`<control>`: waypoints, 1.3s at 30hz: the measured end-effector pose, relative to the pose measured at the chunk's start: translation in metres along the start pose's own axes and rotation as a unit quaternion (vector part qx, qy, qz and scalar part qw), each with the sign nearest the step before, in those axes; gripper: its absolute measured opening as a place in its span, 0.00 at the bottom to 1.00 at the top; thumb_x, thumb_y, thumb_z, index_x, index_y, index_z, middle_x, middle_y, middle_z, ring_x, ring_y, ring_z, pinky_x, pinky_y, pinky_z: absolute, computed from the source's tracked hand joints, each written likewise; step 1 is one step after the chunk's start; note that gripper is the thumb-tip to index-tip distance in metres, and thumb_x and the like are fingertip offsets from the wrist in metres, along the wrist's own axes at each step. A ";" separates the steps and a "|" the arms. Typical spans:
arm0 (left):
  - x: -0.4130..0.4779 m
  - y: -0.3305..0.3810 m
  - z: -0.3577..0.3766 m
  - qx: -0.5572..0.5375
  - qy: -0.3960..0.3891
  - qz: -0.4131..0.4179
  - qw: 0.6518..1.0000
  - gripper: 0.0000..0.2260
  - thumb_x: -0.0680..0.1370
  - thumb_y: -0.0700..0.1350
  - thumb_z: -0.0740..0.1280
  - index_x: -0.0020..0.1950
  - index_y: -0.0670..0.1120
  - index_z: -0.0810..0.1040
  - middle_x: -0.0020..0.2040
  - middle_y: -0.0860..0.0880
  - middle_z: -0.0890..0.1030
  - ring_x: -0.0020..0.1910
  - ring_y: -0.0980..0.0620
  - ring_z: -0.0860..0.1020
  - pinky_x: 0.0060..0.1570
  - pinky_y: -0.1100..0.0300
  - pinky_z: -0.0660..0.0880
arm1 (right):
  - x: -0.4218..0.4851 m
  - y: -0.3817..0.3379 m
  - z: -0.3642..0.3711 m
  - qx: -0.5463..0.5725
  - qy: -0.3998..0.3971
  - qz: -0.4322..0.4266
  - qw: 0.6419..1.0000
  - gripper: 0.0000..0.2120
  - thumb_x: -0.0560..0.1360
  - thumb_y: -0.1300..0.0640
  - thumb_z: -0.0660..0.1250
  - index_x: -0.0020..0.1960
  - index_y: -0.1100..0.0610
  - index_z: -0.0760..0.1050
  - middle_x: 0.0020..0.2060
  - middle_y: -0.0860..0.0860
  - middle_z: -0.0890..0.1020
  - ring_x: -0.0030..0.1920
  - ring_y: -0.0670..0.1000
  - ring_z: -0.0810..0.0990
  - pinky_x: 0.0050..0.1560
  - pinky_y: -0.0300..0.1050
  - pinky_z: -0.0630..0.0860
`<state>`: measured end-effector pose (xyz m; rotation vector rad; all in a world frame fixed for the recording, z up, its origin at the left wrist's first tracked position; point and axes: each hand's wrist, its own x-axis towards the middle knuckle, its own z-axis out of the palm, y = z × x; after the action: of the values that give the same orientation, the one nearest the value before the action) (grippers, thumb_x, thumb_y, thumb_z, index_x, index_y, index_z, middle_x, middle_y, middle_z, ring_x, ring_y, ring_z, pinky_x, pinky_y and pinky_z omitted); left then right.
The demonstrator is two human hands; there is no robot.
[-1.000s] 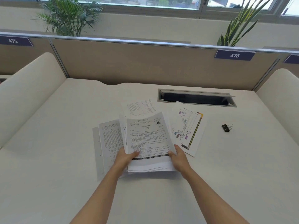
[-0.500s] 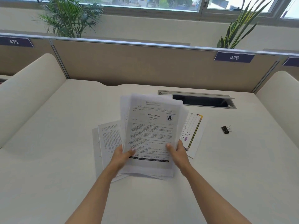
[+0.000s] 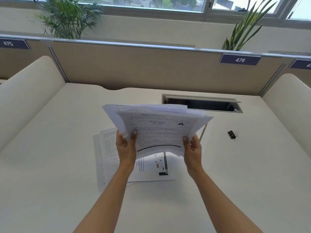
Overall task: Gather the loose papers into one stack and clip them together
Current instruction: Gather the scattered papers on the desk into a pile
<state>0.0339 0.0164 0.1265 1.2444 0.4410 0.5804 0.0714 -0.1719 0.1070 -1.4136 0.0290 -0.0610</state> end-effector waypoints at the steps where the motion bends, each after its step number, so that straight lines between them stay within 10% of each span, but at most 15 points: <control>1: -0.002 0.001 0.004 -0.009 -0.001 0.008 1.000 0.11 0.77 0.41 0.66 0.58 0.47 0.72 0.51 0.54 0.79 0.50 0.57 0.79 0.48 0.60 0.79 | -0.002 0.001 0.001 0.003 0.001 -0.003 1.000 0.11 0.80 0.59 0.58 0.60 0.51 0.72 0.51 0.50 0.80 0.53 0.50 0.78 0.56 0.44 0.78; 9: -0.006 0.012 0.014 -0.023 -0.043 0.087 0.995 0.06 0.80 0.41 0.58 0.56 0.47 0.65 0.52 0.53 0.76 0.45 0.63 0.79 0.40 0.66 0.79 | -0.004 -0.008 -0.003 -0.003 -0.014 -0.024 1.000 0.11 0.82 0.58 0.55 0.58 0.48 0.72 0.52 0.47 0.80 0.49 0.41 0.80 0.48 0.35 0.78; 13: -0.007 0.010 0.013 -0.008 -0.037 0.134 0.990 0.11 0.78 0.46 0.58 0.56 0.43 0.61 0.50 0.51 0.72 0.44 0.65 0.74 0.41 0.69 0.76 | -0.009 -0.012 -0.003 -0.012 -0.035 -0.045 0.998 0.06 0.80 0.55 0.57 0.56 0.50 0.69 0.55 0.55 0.78 0.55 0.51 0.78 0.55 0.47 0.80; 19: -0.010 -0.003 0.014 0.004 -0.057 0.097 0.994 0.06 0.82 0.42 0.55 0.51 0.51 0.69 0.46 0.52 0.76 0.43 0.63 0.77 0.41 0.64 0.78 | -0.013 -0.004 0.005 -0.071 -0.024 -0.059 0.995 0.14 0.82 0.55 0.54 0.65 0.54 0.69 0.56 0.51 0.78 0.58 0.52 0.76 0.59 0.48 0.76; 27: -0.010 -0.001 0.015 -0.008 -0.046 0.102 0.994 0.04 0.82 0.43 0.56 0.48 0.51 0.66 0.45 0.52 0.76 0.41 0.62 0.76 0.40 0.66 0.77 | -0.016 -0.009 0.001 -0.066 -0.008 -0.084 0.994 0.07 0.82 0.56 0.53 0.52 0.55 0.69 0.48 0.51 0.79 0.48 0.48 0.78 0.45 0.45 0.79; 32: -0.020 -0.024 0.008 0.015 -0.053 0.047 0.997 0.04 0.82 0.44 0.56 0.51 0.51 0.70 0.48 0.52 0.78 0.45 0.56 0.79 0.41 0.61 0.80 | -0.021 0.019 -0.011 -0.131 -0.030 -0.070 0.988 0.11 0.79 0.44 0.55 0.57 0.44 0.72 0.54 0.47 0.79 0.62 0.56 0.74 0.63 0.55 0.74; 39: -0.020 -0.019 0.013 0.004 -0.050 0.055 0.997 0.05 0.82 0.42 0.55 0.49 0.49 0.68 0.48 0.51 0.77 0.43 0.61 0.78 0.41 0.63 0.79 | -0.024 0.014 -0.006 -0.103 0.011 -0.082 0.991 0.09 0.81 0.53 0.54 0.55 0.44 0.72 0.52 0.49 0.80 0.55 0.53 0.78 0.55 0.48 0.78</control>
<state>0.0301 -0.0100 0.1118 1.3053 0.2921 0.6063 0.0479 -0.1744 0.0919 -1.6201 -0.0646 -0.2150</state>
